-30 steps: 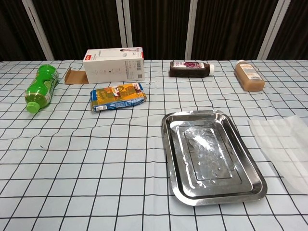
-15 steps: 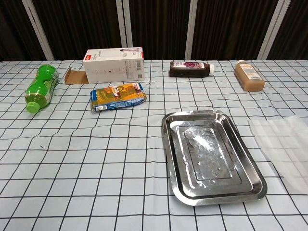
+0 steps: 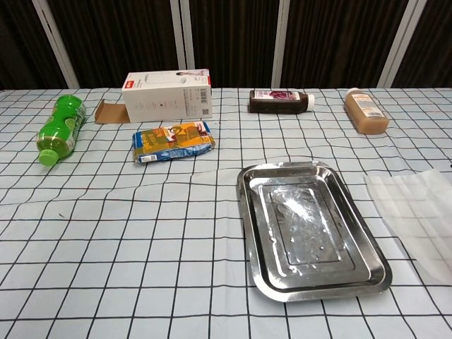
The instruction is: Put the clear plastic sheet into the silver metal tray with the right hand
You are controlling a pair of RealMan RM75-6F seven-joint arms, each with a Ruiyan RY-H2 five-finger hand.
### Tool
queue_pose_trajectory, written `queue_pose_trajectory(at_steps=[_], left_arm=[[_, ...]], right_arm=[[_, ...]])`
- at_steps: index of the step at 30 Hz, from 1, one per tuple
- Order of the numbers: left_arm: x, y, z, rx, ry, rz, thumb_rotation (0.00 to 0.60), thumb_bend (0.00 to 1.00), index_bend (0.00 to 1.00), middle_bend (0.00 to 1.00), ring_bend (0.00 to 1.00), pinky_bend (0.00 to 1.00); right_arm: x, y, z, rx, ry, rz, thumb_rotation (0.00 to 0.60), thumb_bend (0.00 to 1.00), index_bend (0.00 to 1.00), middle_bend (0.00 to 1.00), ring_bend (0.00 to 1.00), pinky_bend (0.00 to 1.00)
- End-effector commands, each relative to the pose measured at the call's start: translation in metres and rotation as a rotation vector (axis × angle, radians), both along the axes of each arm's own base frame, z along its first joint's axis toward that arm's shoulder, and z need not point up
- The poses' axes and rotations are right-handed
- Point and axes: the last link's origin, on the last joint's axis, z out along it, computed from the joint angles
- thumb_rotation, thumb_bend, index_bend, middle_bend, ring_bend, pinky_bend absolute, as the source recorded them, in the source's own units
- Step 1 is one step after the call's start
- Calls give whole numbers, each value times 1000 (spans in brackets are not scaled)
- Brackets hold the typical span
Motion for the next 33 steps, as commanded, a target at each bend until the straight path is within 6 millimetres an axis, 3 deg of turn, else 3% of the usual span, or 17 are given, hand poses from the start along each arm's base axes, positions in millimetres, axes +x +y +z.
queue_pose_trajectory(at_steps=[1,18,33], left_arm=[[0,0,1,-2,-3,1,600,0,0,0,0,0],[1,0,0,-5,-8,-3,600,0,0,0,0,0],[1,0,2,1,-19,-3,600,0,0,0,0,0]], right_arm=[[-2,1,-10,-11,-4,-64,600,400,0,0,0,0],[-26,7,-29,-26,29,-177,600,399,1,0,0,0],[-44,7,-35,-21,81,-249,600,399,1,0,0,0]])
